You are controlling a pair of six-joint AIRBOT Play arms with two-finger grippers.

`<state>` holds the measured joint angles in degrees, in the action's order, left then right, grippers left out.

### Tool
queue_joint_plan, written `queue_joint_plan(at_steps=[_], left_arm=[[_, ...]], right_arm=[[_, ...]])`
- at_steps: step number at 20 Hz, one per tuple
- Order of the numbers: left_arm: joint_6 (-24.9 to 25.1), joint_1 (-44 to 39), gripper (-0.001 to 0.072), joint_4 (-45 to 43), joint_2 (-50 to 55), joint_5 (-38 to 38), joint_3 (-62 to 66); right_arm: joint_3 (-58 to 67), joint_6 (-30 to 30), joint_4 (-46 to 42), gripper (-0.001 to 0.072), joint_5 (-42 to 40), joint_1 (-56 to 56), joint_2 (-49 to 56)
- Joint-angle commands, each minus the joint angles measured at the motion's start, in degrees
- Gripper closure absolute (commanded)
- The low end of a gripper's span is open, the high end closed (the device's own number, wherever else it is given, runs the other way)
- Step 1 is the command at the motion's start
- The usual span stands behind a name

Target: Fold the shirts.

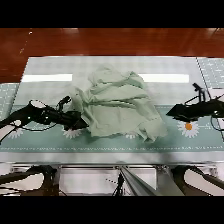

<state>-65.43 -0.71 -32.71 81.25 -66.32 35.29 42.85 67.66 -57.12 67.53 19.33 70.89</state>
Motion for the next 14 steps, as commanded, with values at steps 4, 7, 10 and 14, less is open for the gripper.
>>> queue_joint_plan(at_steps=[4,7,10,14], left_arm=[[1.99,1.29,0.0684,3.58,-0.17,-0.2,0.04],[6.88,3.45,0.0685,12.48,-0.61,-0.22,0.07],[9.51,6.86,0.0687,19.96,-4.55,-0.66,1.88],[9.25,10.58,0.0688,19.89,-17.73,-3.32,16.48]], right_arm=[[-2.99,3.56,4.24,0.0227,-12.55,-11.47,5.44],[-2.67,1.68,11.96,0.0616,-15.91,-15.08,5.51],[1.64,-3.15,15.87,0.0667,-12.28,-15.13,3.72],[17.2,-4.46,16.39,0.0667,-8.98,-11.72,-7.1]])
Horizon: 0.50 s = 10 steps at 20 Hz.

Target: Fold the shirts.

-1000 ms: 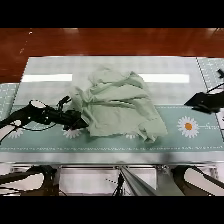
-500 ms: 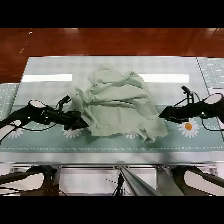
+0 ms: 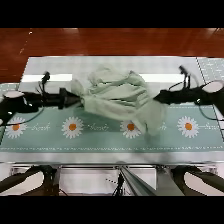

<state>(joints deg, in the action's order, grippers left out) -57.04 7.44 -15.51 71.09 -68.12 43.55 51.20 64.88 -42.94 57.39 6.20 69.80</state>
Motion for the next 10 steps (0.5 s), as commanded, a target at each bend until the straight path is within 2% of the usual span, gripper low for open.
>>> queue_joint_plan(at_steps=[1,4,7,8,10], left_arm=[[0.87,2.99,0.0688,2.69,-11.26,-1.09,13.75],[0.9,3.61,0.0688,2.19,-20.94,4.96,33.86],[1.31,3.61,0.0687,1.09,-25.31,9.42,52.43],[0.57,3.61,0.0687,-0.17,-25.83,9.18,57.83],[-4.37,3.61,0.0687,-2.16,-26.47,8.98,64.7]], right_arm=[[13.86,-1.68,2.4,0.0667,-0.04,1.95,-9.53],[30.29,-2.34,2.27,0.0667,-8.04,1.9,-19.08],[44.76,-2.27,1.25,0.0667,-13.46,1.92,-24.48],[48.37,-2.19,0.37,0.0668,-13.92,1.92,-25.46],[53.55,-1.03,-1.33,0.0668,-13.73,1.92,-26.84]])
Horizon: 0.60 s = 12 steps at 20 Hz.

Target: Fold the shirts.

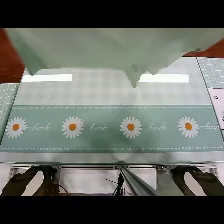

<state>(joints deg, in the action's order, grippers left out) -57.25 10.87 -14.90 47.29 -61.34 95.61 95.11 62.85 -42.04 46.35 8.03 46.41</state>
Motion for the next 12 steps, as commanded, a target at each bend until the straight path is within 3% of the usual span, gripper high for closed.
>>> queue_joint_plan(at_steps=[1,3,5,7,9,12], left_arm=[[-6.69,0.17,0.0687,-4.37,-3.1,1.99,14.88],[-11.08,0.17,0.0688,-9.11,-4.46,-0.33,16.92],[-17.38,0.17,0.0687,-14.08,-5.99,-5.6,16.96],[-25.07,0.17,0.0688,-15.17,-6.8,-12.96,16.94],[-32.41,0.17,0.0688,-15.17,-6.99,-18.67,16.94],[-38.01,0.17,0.0688,-17.31,-6.84,-26.4,15.32]], right_arm=[[11.45,1.73,-3.19,0.0668,-2.21,0.09,-3.98],[13.11,3.3,-7.34,0.0668,-0.09,0.09,-5.33],[13.16,8.61,-13.92,0.0667,5.27,0.09,-7.02],[13.16,14.84,-19.1,0.0668,14.93,0.09,-8.04],[13.14,17.44,-22.58,0.0667,25.16,0.09,-8.04],[13.14,18.82,-28.46,0.0667,41.64,0.09,-5.22]])
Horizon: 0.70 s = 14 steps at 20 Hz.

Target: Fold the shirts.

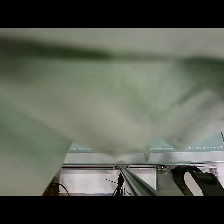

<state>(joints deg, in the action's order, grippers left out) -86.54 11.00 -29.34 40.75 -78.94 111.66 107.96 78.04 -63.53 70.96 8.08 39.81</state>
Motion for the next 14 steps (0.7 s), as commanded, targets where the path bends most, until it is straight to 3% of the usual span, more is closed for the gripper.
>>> queue_joint_plan(at_steps=[1,3,6,9,14], left_arm=[[-9.81,0.04,0.0687,-4.79,-0.35,-10.69,-2.4],[-9.05,0.04,0.0687,-7.67,-0.33,-13.44,-7.78],[-5.42,0.04,0.0687,-10.43,-0.15,-13.46,-21.49],[-1.2,-0.11,0.0686,-10.71,1.36,-9.77,-38.58],[8.15,-0.2,0.0685,-10.78,10.12,7.13,-55.15]], right_arm=[[0.28,3.63,-7.34,0.0668,23.63,0.04,3.58],[0.28,3.61,-7.04,0.0668,33.05,0.02,9.07],[0.28,2.43,-6.78,0.0667,34.05,-0.07,18.86],[0.28,2.27,-6.38,0.0668,28.98,-4.66,29.66],[0.28,-0.79,-11.78,0.0667,10.45,-14.97,45.33]])
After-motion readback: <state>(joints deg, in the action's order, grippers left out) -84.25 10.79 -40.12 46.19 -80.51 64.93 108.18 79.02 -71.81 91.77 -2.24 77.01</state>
